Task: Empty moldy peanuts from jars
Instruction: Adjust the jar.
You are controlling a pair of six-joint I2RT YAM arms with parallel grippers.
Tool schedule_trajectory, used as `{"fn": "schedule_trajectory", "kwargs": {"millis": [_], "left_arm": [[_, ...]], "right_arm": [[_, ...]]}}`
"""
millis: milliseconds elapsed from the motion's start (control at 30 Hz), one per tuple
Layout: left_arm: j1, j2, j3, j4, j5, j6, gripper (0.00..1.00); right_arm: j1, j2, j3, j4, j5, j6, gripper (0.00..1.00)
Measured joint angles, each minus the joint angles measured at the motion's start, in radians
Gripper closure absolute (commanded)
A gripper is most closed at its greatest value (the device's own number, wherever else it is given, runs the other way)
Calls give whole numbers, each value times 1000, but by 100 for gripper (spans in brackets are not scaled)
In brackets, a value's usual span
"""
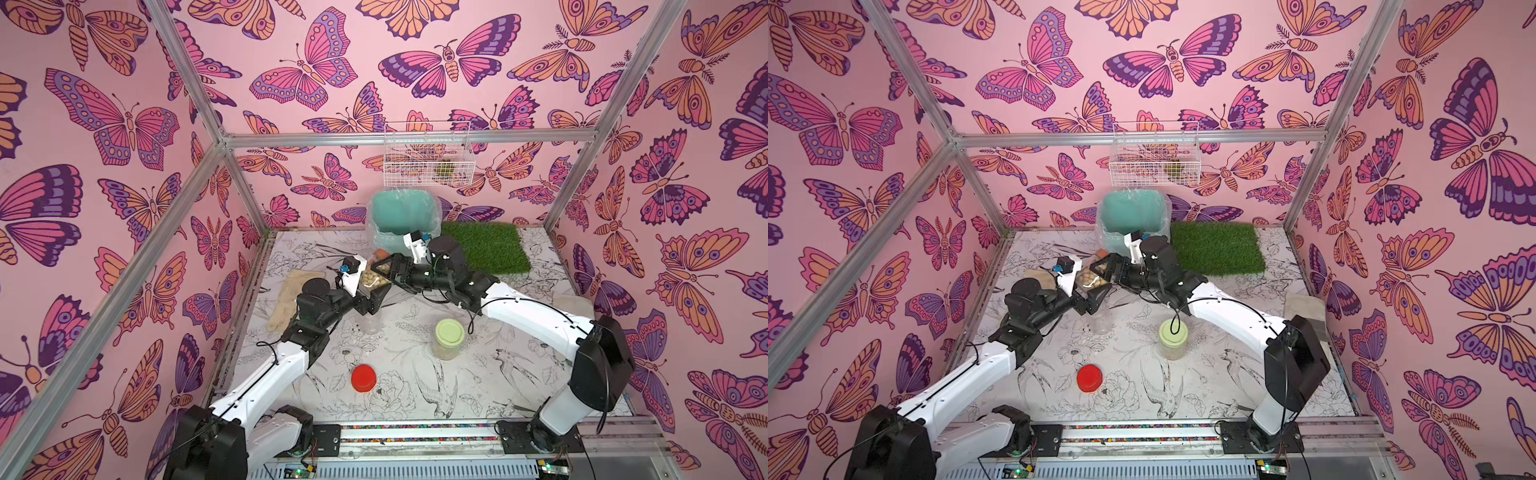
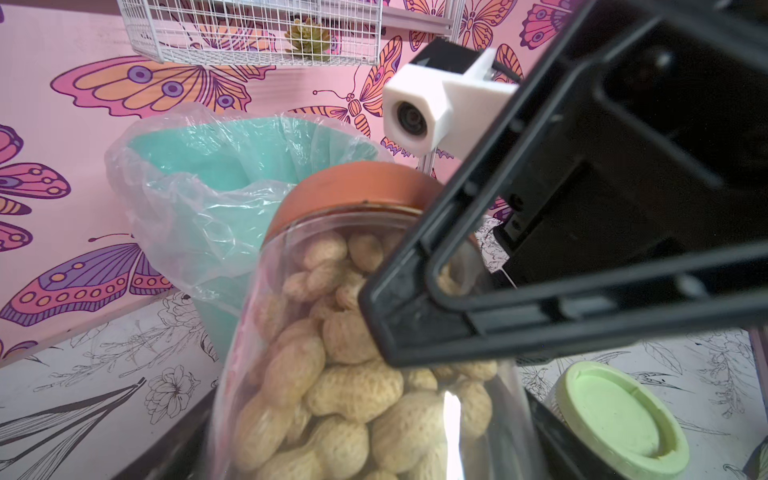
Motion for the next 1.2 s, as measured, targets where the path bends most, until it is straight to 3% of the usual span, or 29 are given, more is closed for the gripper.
{"fn": "schedule_trajectory", "kwargs": {"millis": [267,567,767,1000,1067,1167,1200], "left_arm": [[-13,11,0,-10,14,-2,100],[-23,11,0,-15,8,-2,100],[-25,12,0,-19,-6,-6,100],[-25,12,0,-19,-17,-4,100],[-26,12,0,-24,-23,-1,93],[-27,11,0,-29,-29,2,76],[-29,11,0,-30,-31,2,70]], "right_arm": [[7,0,29,-79,51,-53,2],[14,6,48,-98,77,-54,15],[16,13,51,-93,77,-51,34],[18,13,35,-58,79,-51,69],[18,13,26,-41,79,-51,80],[18,12,20,-31,79,-52,100],[18,12,18,-29,79,-52,100]]}}
